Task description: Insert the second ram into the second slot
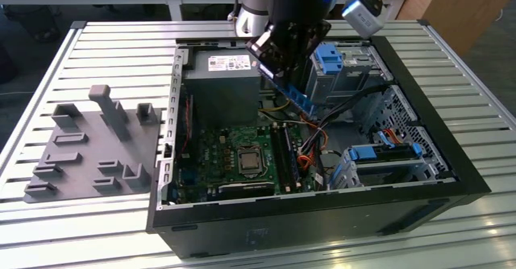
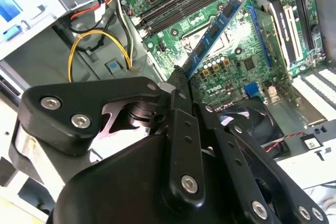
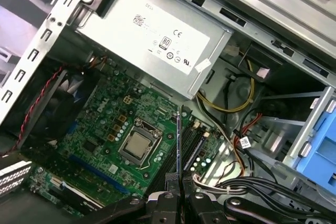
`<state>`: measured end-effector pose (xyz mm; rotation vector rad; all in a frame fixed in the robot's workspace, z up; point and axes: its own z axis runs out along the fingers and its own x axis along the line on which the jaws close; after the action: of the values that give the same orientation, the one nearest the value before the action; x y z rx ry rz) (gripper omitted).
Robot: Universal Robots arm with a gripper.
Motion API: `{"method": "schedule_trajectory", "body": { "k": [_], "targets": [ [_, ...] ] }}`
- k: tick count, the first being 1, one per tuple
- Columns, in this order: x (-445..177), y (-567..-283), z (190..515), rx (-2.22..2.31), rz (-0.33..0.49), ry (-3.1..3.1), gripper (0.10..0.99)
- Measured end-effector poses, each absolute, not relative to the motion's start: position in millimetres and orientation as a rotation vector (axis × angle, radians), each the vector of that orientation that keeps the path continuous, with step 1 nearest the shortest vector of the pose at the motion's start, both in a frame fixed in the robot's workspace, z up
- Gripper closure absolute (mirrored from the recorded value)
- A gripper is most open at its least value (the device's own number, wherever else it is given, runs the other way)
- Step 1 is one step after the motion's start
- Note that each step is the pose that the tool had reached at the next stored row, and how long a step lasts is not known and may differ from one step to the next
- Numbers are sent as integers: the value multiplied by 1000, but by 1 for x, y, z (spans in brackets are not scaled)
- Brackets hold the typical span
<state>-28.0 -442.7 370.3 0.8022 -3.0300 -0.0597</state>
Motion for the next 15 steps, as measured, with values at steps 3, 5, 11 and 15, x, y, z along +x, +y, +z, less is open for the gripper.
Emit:
{"method": "schedule_trajectory", "body": {
  "k": [3,5,11,15],
  "targets": [
    [-28,-443,370,762,-60,-3041,949],
    [-28,-443,370,734,-60,-3048,949],
    [-28,-443,370,645,-59,-3069,949],
    [-28,-443,370,588,-59,-3081,949]
  ]
}}
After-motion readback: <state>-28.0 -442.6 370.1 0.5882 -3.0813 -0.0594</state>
